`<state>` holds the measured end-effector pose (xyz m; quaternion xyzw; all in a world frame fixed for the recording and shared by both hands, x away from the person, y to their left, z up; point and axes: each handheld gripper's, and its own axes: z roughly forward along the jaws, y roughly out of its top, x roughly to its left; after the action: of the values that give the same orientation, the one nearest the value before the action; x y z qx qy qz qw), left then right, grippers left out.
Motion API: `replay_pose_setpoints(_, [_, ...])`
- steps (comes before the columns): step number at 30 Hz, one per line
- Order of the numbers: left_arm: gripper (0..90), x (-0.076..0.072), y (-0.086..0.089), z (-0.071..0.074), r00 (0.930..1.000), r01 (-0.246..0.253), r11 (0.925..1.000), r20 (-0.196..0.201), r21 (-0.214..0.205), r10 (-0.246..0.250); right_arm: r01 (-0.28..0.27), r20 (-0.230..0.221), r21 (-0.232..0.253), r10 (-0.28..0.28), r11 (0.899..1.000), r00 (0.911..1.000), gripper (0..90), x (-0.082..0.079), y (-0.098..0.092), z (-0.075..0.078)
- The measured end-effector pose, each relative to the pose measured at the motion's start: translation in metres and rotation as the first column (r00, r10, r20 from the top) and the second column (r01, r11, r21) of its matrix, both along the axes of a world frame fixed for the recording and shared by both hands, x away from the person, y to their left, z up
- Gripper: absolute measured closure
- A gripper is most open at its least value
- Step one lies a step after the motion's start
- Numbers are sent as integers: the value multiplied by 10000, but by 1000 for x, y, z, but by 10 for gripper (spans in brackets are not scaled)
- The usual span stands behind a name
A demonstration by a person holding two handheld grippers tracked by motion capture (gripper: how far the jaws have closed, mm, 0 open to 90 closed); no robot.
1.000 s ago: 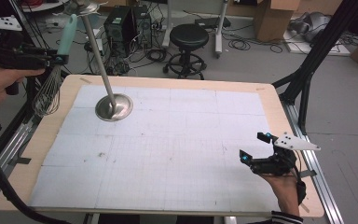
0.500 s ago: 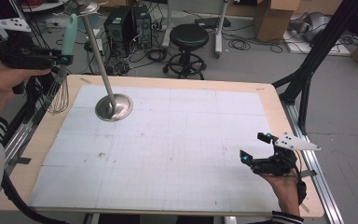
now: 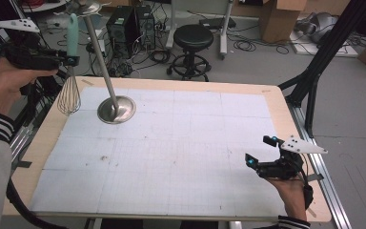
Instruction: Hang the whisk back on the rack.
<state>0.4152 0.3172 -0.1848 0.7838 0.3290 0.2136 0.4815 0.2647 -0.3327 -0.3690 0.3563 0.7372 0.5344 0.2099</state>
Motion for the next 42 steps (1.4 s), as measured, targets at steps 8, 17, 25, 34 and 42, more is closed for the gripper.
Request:
replay_pose_setpoints(8, [694, 6, 2, -2, 9998, -171, 9999, -95, 0, 171, 31, -41, 5, -31, 10000, 10000, 7, -1, -2, 0])
replay_pose_setpoints(17, [693, 15, 0, -6, 9995, -283, 9995, -118, -106, 282, 59, -95, 58, -59, 10000, 9999, 7, -3, -3, -1])
replay_pose_setpoints(25, [693, 23, -6, -8, 9990, -400, 9992, -187, -89, 398, 49, -122, 97, -48, 9999, 9999, 7, -2, -4, -2])
replay_pose_setpoints(34, [689, 29, -10, -12, 9993, -302, 9993, -218, -240, 296, 50, -106, 95, -49, 9999, 9999, 7, -2, -5, -3])
replay_pose_setpoints(42, [670, 31, -12, -14, 9982, -511, 9985, -323, -216, 504, 77, -116, 86, -76, 9999, 9999, 7, -5, -7, -2])
